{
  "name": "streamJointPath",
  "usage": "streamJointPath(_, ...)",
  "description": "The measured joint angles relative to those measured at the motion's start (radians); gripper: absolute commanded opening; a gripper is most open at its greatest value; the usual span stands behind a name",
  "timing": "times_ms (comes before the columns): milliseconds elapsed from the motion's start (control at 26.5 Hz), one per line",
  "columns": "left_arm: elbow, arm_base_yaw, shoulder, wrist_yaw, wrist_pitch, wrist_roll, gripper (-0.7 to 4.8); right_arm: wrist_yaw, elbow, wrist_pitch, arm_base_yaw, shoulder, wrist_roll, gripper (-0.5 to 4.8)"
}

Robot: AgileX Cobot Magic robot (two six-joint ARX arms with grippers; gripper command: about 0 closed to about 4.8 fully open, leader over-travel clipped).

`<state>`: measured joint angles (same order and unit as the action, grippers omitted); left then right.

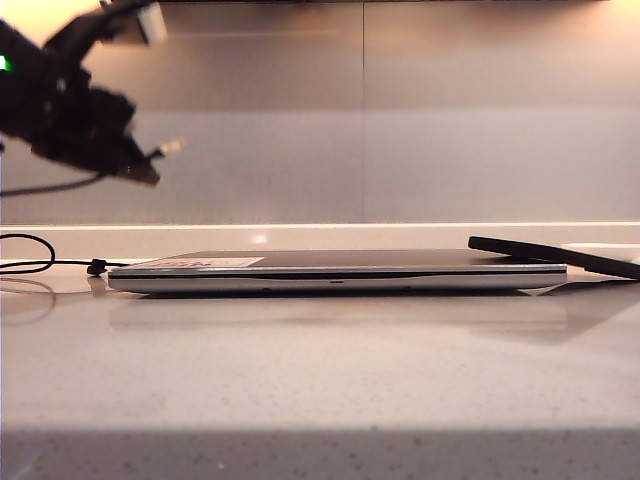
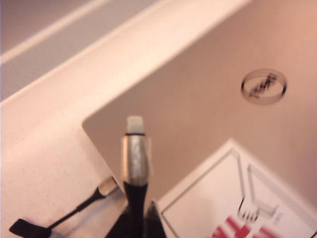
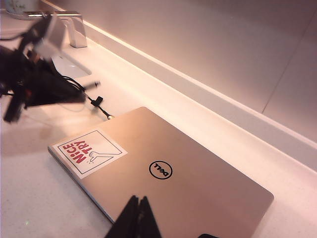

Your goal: Pick up the charging cable and the phone, plug the charging cable into the charging port on the phone, and finally place them back on the table.

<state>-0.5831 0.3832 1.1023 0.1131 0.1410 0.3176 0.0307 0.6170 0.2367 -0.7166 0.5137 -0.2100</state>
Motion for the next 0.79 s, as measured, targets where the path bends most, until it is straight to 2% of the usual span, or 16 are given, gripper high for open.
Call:
streamJointPath(76,-0.015,0.0,-0.055,0.0,-0.016,-0.1,-0.06,0.003,0.0,-0.006,0.0,0.0,0.016,-0.02)
streamJointPath(113,-0.016,0.0,-0.104,0.0,-0.028,-0.183,-0.06,0.02,0.0,-0.01,0.0,0.0,0.056,-0.01)
streamJointPath(264,-0.016,0.0,-0.18,0.0,-0.053,-0.291,-0.06,0.088,0.0,-0.012,0.002,0.0,0.121,-0.01)
streamJointPath(378,-0.016,0.009,-0.219,-0.001,-0.056,-0.339,-0.06,0.102,0.0,-0.013,0.013,0.002,0.135,-0.01)
streamJointPath(453,-0.016,0.074,-0.235,0.0,-0.055,-0.357,-0.06,0.101,0.0,-0.014,0.06,0.016,0.232,-0.02)
streamJointPath(567,-0.016,0.128,-0.233,0.0,-0.057,-0.36,-0.06,0.098,0.0,-0.013,0.109,0.016,0.306,-0.02)
streamJointPath(793,-0.016,0.195,-0.233,0.0,-0.056,-0.402,-0.06,0.022,0.0,0.001,0.236,0.016,0.41,-0.01)
